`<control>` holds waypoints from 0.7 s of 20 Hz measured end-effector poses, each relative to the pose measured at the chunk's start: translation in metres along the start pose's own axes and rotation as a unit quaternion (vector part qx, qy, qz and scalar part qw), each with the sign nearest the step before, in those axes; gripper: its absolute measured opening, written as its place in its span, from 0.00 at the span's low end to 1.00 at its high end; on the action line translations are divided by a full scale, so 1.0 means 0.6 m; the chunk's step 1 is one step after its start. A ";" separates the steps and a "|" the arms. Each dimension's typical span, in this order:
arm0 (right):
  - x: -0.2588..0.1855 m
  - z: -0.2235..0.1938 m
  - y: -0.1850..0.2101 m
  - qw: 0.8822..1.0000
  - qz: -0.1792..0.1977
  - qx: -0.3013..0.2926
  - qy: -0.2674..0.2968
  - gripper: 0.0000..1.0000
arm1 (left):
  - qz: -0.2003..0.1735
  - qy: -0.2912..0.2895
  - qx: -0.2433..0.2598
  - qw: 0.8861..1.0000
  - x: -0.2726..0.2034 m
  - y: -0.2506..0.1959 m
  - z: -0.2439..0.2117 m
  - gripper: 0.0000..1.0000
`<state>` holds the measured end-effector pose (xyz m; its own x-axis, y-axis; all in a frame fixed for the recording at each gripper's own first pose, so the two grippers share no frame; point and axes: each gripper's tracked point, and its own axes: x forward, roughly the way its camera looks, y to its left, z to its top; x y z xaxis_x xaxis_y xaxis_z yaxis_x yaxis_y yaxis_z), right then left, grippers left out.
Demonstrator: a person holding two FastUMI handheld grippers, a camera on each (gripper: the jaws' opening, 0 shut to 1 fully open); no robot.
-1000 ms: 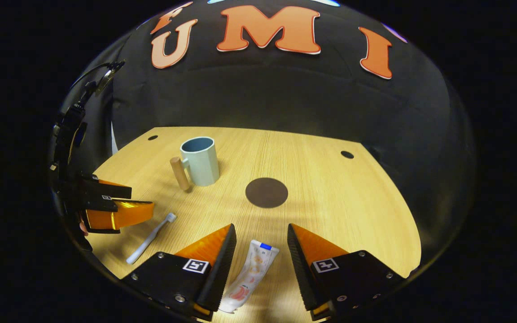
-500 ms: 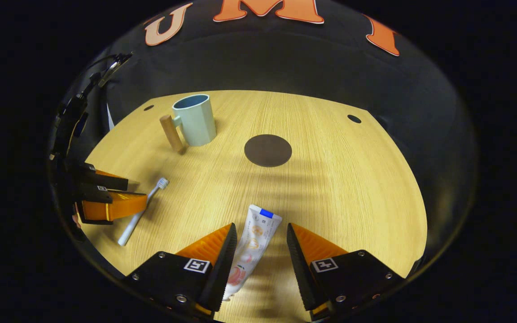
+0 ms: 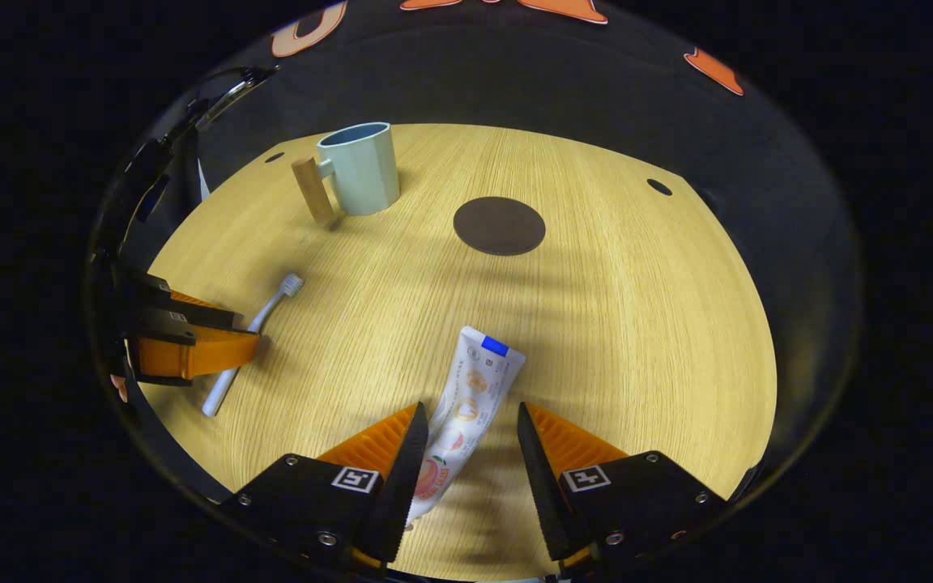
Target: Put the toothbrush and toothpaste on the desktop into the cup, then pick up the cup and place it on the coaster on the desktop.
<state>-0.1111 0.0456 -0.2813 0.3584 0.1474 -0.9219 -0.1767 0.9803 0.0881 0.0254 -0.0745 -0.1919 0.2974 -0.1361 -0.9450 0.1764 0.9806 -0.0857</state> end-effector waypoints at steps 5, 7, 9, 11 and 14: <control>0.012 0.009 0.007 1.000 0.005 0.013 -0.001 0.53 | 0.007 -0.004 -0.013 1.000 -0.009 0.017 0.010 0.22; 0.009 0.018 0.014 0.999 0.025 0.028 -0.009 0.43 | 0.005 -0.005 -0.012 1.000 -0.006 0.001 0.015 0.19; 0.010 0.021 0.022 0.998 0.050 0.027 -0.010 0.30 | 0.009 -0.007 -0.020 1.000 -0.013 0.002 0.020 0.11; 0.011 0.024 0.024 0.998 0.064 0.019 -0.017 0.25 | 0.002 -0.011 -0.029 1.000 -0.014 0.005 0.026 0.07; 0.007 0.026 0.038 0.996 0.083 -0.008 -0.032 0.12 | -0.003 -0.022 -0.033 0.999 -0.013 0.005 0.037 0.07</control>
<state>-0.0993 0.0707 -0.2770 0.3813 0.3157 -0.8689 -0.2522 0.9397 0.2308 0.0443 -0.0739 -0.1781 0.3376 -0.1460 -0.9299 0.1153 0.9869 -0.1130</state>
